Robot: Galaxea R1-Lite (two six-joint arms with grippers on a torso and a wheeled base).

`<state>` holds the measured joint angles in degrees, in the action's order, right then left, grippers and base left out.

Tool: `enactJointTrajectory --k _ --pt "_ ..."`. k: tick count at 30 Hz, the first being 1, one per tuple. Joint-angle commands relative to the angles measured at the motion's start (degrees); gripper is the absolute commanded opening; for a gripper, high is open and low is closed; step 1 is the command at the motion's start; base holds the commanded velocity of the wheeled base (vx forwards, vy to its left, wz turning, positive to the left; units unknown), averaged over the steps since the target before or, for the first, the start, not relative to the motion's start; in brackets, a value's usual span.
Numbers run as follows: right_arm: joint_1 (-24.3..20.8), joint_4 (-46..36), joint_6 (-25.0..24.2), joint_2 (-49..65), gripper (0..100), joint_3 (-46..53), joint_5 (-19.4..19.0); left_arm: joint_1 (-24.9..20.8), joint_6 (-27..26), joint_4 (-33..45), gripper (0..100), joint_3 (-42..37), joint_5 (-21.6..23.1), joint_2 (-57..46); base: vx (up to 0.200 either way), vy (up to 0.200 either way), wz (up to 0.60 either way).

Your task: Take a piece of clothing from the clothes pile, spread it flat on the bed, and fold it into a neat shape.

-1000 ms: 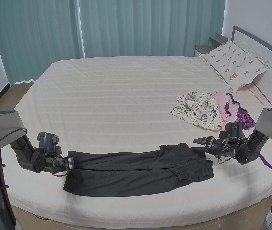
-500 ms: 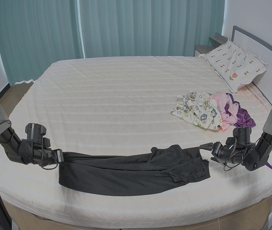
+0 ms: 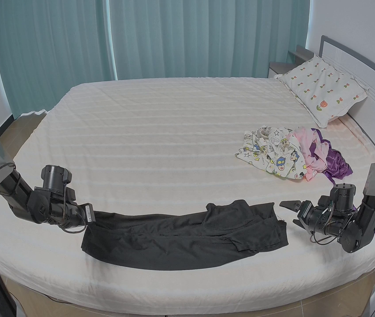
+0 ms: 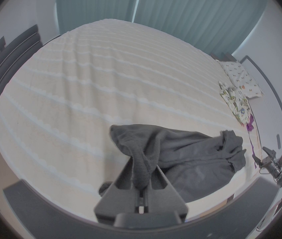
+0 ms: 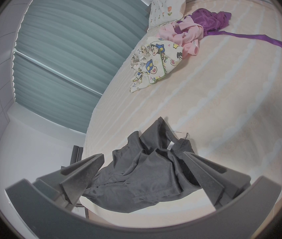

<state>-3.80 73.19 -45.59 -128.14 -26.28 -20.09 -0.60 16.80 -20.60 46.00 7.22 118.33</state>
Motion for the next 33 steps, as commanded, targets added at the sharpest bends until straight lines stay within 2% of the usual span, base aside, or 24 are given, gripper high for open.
enactJointTrajectory --k 1,8,11,15,21,33 --pt "0.5 0.2 -0.1 -1.2 100 0.4 -0.1 -6.3 1.8 0.8 0 -0.1 -2.5 -2.7 0.000 0.000 0.00" --pt "0.7 0.5 -0.2 -1.1 100 0.6 -0.1 -16.1 8.3 3.4 0 2.9 -10.3 -3.1 0.000 0.000 0.00" --pt "0.7 0.5 -0.2 -1.1 100 0.6 -0.2 -18.9 9.9 7.9 0 4.7 -10.8 -3.3 0.000 0.000 0.00" --pt "1.1 0.5 -0.2 -1.1 100 0.6 -0.2 -21.7 11.2 11.6 0 6.9 -10.9 -3.5 0.000 -0.200 0.00" --pt "2.2 0.6 -0.3 -1.1 100 0.6 -1.7 -23.9 11.2 11.9 0 8.6 -13.1 -2.8 0.000 -0.200 0.00" --pt "2.9 0.6 -0.3 -1.5 100 0.4 -1.8 -26.5 13.2 13.5 0 12.6 -13.4 -0.6 0.000 -0.200 0.00"
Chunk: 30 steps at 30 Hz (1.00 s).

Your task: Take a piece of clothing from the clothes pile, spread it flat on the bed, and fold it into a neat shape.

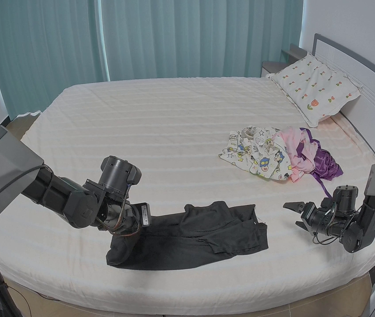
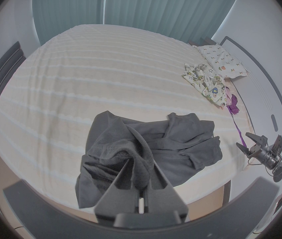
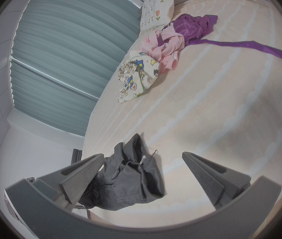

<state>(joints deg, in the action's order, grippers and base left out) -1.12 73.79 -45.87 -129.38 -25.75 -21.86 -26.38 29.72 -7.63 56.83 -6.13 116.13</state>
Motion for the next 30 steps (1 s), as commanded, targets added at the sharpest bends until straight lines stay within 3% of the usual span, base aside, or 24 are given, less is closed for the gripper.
enactJointTrajectory --k 1,13,26,30 --pt "0.2 0.0 0.0 -0.3 100 -0.2 0.0 -0.9 0.3 0.8 0 2.6 0.0 2.3 0.000 -0.200 0.00" --pt "0.4 0.0 0.1 -0.3 100 -0.1 -0.1 -3.9 3.7 2.3 0 9.6 -0.4 8.1 0.000 -0.200 0.00" --pt "0.5 0.1 0.1 -1.1 100 -0.2 0.0 -5.1 4.0 2.0 0 14.9 -0.4 12.2 0.000 -0.200 0.00" --pt "0.2 0.1 0.4 -1.6 100 0.0 0.0 -4.7 5.0 2.2 0 17.6 -0.5 14.0 0.000 0.000 0.00"
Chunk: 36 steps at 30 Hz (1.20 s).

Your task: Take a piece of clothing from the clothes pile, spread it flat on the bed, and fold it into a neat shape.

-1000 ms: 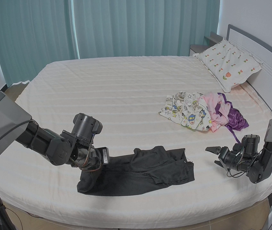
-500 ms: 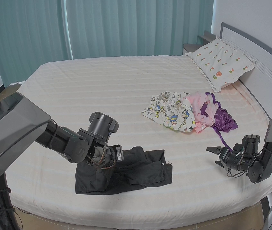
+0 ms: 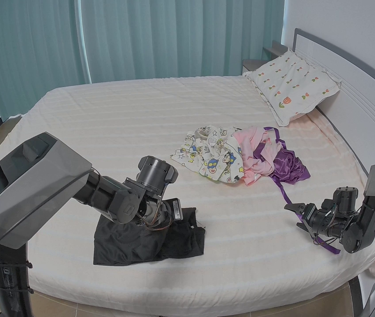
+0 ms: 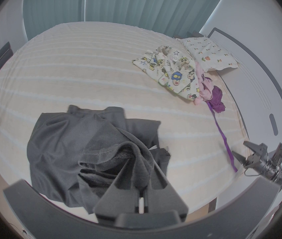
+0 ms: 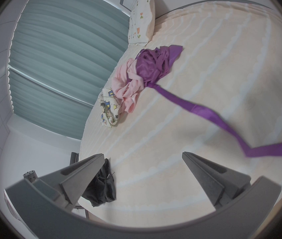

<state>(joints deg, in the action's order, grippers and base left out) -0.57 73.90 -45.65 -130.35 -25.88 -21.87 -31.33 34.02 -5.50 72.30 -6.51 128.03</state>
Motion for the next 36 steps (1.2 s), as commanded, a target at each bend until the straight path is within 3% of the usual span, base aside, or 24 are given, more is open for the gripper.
enactJointTrajectory --k 1,5,6,10,12,20,26,30,35,36 --pt "-0.4 0.0 0.2 -0.6 100 0.2 0.0 0.3 1.2 0.0 0 2.5 -0.1 2.6 0.000 0.000 0.00" --pt "-0.4 0.0 0.3 -0.6 100 0.2 0.0 0.7 2.9 -0.1 0 3.1 -0.1 3.3 0.000 0.000 0.00" --pt "-0.5 0.0 0.3 -0.7 100 0.2 0.0 0.7 3.1 -0.4 100 3.5 0.0 3.4 0.000 0.000 0.00" --pt "-0.6 0.0 0.3 -0.7 100 0.2 0.0 0.9 3.8 -0.7 100 4.3 0.1 3.5 0.000 0.000 0.00" --pt "-0.6 0.0 0.3 -0.6 100 0.3 0.0 0.9 8.1 -1.3 100 5.7 0.0 3.1 0.000 0.000 0.00" --pt "-0.6 0.0 0.3 -0.8 100 0.3 0.0 1.1 13.7 -1.8 100 4.4 1.8 -0.7 0.000 0.000 0.00" --pt "-0.7 0.8 0.5 -1.2 100 1.2 0.1 2.3 18.4 -1.9 100 -2.2 2.7 -5.9 0.000 0.000 0.00" --pt "-0.8 1.7 0.5 -1.8 100 1.4 0.1 4.2 22.5 -2.0 100 -9.2 6.8 -7.6 -0.200 0.000 0.00" --pt "-1.4 1.9 0.5 -2.0 100 1.7 0.1 5.1 25.0 -6.2 100 -15.6 8.4 -8.3 -0.080 0.000 0.00" --pt "-1.7 1.9 0.5 -2.4 100 1.8 0.1 5.4 26.3 -10.0 100 -18.8 7.8 -8.7 0.000 0.000 0.00"
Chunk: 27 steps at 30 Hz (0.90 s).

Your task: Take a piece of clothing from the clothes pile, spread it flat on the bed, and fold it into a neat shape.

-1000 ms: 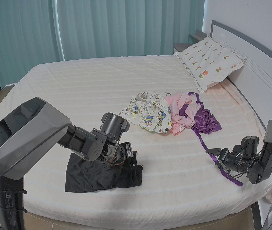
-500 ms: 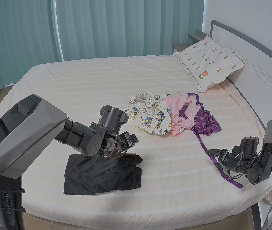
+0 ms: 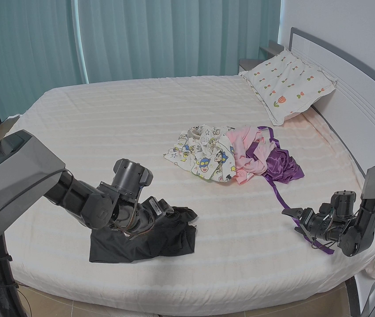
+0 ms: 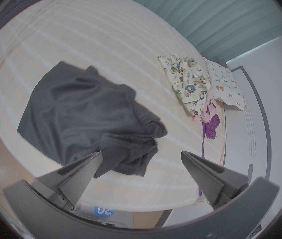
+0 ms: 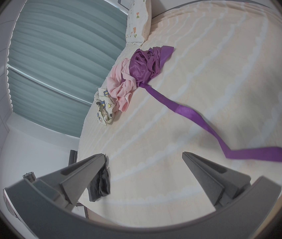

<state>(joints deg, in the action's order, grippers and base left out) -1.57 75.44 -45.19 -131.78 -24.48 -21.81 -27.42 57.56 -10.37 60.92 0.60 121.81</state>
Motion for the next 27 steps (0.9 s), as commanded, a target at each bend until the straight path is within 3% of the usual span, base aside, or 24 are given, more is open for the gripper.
enactJointTrajectory --k 1,11,14,23,27 --pt "-1.0 0.3 0.0 -1.5 100 0.6 0.0 1.8 3.3 -6.8 100 -8.6 0.6 -2.6 0.000 0.000 0.00" --pt "-1.9 4.6 0.0 -3.5 100 1.9 0.4 6.4 6.2 -12.5 100 -13.2 2.4 -4.6 0.000 0.000 0.00" --pt "-2.6 4.6 -0.1 -3.6 100 1.9 0.5 8.6 6.3 -15.7 100 -15.1 5.4 -4.4 0.000 0.000 0.00" --pt "-3.8 5.0 0.0 -4.9 100 2.1 0.7 8.9 6.9 -18.7 100 -18.3 7.3 -5.6 0.000 0.000 0.00" --pt "-3.8 5.8 0.0 -5.2 100 2.2 0.7 9.0 7.7 -19.3 100 -19.2 9.2 -6.4 0.000 0.200 0.00"
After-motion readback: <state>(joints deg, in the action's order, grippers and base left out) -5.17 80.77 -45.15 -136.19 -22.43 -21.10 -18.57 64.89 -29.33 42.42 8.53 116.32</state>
